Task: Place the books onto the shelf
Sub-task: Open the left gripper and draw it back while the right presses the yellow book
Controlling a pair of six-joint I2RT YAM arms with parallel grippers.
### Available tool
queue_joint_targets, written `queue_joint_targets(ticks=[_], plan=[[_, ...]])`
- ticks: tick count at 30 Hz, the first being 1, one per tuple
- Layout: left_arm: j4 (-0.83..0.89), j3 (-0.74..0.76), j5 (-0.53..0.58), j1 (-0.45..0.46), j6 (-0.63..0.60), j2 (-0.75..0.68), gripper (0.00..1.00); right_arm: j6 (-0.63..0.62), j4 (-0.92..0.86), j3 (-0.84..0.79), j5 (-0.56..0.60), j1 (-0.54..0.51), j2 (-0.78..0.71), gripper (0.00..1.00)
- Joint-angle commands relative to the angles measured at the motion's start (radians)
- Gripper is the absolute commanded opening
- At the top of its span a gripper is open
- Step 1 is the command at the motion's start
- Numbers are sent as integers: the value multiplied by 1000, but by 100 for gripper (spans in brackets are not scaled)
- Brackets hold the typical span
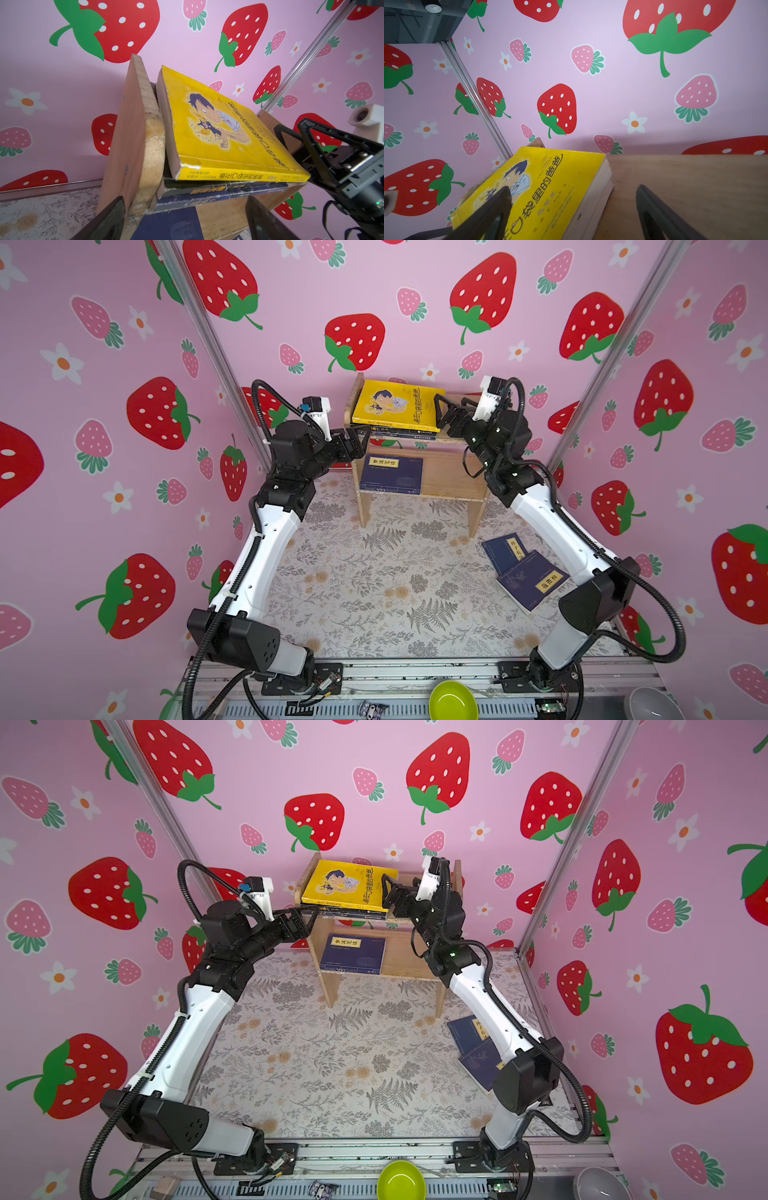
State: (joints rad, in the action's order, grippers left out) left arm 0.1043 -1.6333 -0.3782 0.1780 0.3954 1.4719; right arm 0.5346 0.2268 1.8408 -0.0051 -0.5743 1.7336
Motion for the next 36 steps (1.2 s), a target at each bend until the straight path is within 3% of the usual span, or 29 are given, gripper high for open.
queue_joint_targets(ticks=[1,12,18,27,31,33,36], plan=[[-100,-57,-79,-11,10,-7,92,46,-11,40,-90,6,34,92],[-145,-40,-85,-30,32,-4,92,110,-15,122,-225,1,134,72],[-153,-15,-93,-41,43,-19,92,104,-23,191,-236,-9,181,63],[-145,-33,-129,-47,41,-8,92,100,-49,203,-164,-10,178,77],[-50,-98,-199,-48,-110,15,89,59,-70,194,-143,-10,154,83],[34,-131,-186,-48,-206,23,89,15,-82,185,-131,-10,135,86],[57,-143,-176,-54,-255,38,87,-54,-86,160,-110,-10,101,89]])
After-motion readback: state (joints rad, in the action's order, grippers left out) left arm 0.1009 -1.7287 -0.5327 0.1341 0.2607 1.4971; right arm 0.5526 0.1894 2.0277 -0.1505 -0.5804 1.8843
